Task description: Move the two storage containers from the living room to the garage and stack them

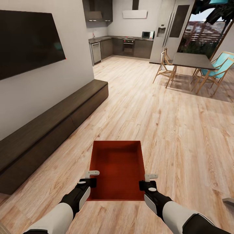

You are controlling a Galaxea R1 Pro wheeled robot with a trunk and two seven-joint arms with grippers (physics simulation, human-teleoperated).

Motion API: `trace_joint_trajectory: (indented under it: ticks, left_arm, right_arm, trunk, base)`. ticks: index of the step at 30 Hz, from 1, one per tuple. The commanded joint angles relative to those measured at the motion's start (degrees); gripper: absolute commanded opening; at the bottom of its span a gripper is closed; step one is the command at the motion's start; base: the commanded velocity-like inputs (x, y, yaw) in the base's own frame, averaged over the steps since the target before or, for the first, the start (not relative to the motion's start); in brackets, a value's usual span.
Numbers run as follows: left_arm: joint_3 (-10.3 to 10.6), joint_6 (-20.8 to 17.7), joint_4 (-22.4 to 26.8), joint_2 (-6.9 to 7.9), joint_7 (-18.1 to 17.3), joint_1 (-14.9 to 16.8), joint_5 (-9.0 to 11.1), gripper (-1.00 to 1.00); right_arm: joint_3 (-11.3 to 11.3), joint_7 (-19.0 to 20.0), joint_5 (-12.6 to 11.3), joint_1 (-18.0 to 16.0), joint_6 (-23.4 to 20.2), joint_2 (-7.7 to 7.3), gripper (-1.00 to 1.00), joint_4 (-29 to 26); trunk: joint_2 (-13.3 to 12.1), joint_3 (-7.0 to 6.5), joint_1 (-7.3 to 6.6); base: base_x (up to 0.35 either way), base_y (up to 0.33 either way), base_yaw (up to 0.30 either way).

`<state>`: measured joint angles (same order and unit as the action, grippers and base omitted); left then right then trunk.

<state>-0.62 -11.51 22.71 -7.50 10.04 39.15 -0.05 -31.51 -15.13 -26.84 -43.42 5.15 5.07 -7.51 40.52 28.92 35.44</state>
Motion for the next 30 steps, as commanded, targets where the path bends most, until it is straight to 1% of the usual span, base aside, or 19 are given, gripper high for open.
trace_joint_trajectory:
  ticks: [1, 30]
  left_arm:
    - [-0.35, -0.35, 3.75, 0.73, 0.24, 0.05, 0.16, -1.0]
    - [-0.35, -0.35, 3.77, 0.73, 0.24, 0.05, 0.14, -1.0]
  right_arm:
    - [-1.81, 0.01, -0.93, 0.0, 0.05, -0.04, -1.0, 2.06]
    - [-1.8, 0.01, -0.93, 0.0, 0.04, -0.06, -1.0, 2.06]
  trunk:
    - [0.06, 0.06, 0.01]
    - [0.06, 0.06, 0.01]
  base:
    - [0.0, 0.0, 0.0]
    - [0.0, 0.0, 0.0]
